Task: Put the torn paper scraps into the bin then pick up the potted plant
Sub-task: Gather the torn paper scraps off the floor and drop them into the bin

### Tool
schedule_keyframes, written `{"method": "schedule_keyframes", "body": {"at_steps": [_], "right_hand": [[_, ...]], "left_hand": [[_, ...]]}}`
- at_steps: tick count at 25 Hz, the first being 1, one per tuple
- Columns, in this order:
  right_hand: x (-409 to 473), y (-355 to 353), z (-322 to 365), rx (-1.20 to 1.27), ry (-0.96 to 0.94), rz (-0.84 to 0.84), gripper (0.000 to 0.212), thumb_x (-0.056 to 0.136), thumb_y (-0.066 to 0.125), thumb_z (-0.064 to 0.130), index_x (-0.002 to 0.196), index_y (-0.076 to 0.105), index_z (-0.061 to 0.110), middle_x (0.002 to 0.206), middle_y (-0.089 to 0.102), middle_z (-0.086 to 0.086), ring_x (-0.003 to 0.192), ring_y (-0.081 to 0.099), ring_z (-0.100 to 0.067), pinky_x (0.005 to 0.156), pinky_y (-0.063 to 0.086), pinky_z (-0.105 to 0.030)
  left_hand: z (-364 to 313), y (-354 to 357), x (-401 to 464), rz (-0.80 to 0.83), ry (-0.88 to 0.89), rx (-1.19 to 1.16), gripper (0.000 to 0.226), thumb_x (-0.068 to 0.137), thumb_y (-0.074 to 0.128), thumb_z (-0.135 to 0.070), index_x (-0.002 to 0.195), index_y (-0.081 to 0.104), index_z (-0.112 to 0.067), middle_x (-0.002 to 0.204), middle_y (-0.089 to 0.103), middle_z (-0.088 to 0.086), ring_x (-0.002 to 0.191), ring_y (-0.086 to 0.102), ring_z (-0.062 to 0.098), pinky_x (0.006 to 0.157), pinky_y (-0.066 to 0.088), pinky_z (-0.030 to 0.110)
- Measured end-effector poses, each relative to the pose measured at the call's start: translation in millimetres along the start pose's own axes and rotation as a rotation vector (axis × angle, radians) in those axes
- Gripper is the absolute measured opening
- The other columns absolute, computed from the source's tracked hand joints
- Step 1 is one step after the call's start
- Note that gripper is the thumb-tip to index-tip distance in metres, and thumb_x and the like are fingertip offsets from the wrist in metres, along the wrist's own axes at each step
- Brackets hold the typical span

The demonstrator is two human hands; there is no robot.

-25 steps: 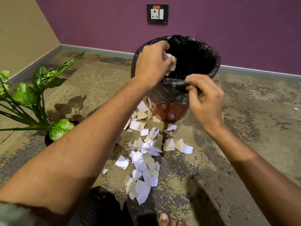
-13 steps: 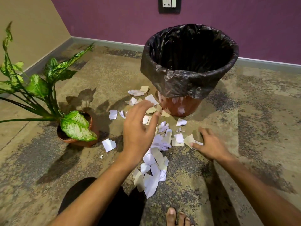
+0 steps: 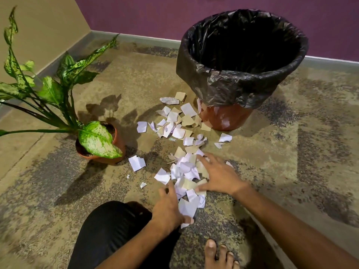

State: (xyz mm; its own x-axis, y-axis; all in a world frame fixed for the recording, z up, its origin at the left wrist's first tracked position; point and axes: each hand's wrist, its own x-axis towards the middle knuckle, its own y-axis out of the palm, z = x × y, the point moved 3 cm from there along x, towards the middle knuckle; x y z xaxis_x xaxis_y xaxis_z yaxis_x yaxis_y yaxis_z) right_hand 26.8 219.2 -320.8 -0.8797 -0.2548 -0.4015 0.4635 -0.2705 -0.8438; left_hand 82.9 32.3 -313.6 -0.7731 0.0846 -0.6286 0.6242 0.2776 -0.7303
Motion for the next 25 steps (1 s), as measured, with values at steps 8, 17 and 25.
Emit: {"method": "schedule_keyframes", "body": {"at_steps": [8, 17, 25], "right_hand": [[-14, 26, 32, -0.206, -0.212, 0.048, 0.095, 0.078, 0.073, 0.039, 0.149, 0.009, 0.04, 0.16, 0.006, -0.003, 0.137, 0.032, -0.028, 0.096, 0.048, -0.043], [-11, -19, 16, -0.064, -0.2, -0.29, 0.048, 0.077, 0.052, -0.003, 0.118, 0.064, 0.018, 0.11, 0.064, -0.003, 0.099, 0.062, -0.024, 0.083, 0.052, -0.041], [-37, -120, 19, 0.099, -0.245, -0.629, 0.042, 0.084, 0.062, -0.003, 0.119, 0.066, 0.02, 0.109, 0.07, 0.003, 0.094, 0.066, -0.01, 0.092, 0.054, -0.033]], "left_hand": [[-6, -14, 22, -0.179, 0.113, -0.121, 0.051, 0.075, 0.071, -0.015, 0.12, 0.048, -0.014, 0.108, 0.055, 0.007, 0.096, 0.057, 0.023, 0.077, 0.046, 0.029], [-4, -53, 25, -0.411, 0.144, -0.232, 0.009, 0.084, 0.068, -0.012, 0.085, 0.067, -0.021, 0.097, 0.068, -0.004, 0.059, 0.057, 0.006, 0.054, 0.039, 0.01], [-32, -104, 3, -0.606, 0.247, -0.486, 0.008, 0.082, 0.072, -0.008, 0.086, 0.069, -0.014, 0.089, 0.064, -0.005, 0.07, 0.056, 0.002, 0.054, 0.04, 0.002]]}}
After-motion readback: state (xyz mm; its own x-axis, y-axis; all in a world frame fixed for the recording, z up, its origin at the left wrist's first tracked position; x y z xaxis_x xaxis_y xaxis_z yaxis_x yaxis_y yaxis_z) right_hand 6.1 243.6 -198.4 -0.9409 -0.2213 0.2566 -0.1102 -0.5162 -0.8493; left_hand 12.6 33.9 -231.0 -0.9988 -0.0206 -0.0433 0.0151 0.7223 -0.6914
